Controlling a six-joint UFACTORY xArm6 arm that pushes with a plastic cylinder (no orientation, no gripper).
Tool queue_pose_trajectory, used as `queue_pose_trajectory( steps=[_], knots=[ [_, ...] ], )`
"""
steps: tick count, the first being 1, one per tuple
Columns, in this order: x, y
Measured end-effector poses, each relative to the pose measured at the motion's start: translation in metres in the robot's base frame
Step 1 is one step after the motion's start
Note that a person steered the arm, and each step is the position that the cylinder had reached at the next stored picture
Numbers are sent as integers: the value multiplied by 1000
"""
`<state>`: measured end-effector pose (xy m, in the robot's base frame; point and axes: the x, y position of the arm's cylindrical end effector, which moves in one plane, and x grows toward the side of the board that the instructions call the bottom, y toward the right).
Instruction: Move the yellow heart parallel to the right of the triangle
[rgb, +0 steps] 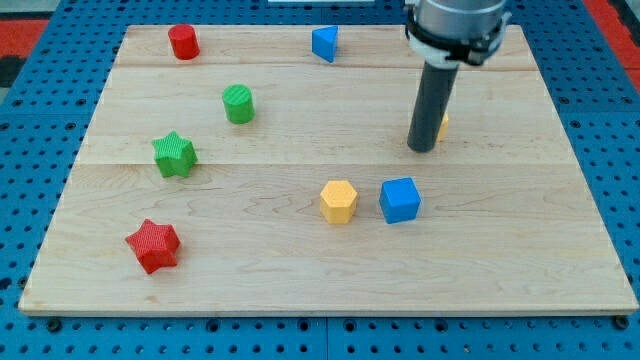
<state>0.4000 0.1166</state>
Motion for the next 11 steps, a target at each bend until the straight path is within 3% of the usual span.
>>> queue_pose_trajectory(
  steps=[1,3,4,6,7,8,9,11],
  knots=[
    [-33,20],
    [-38,97],
    [-89,74],
    [-21,66],
    [-46,29],
    [-65,58],
    [-111,51],
    [-98,-1]
  ],
)
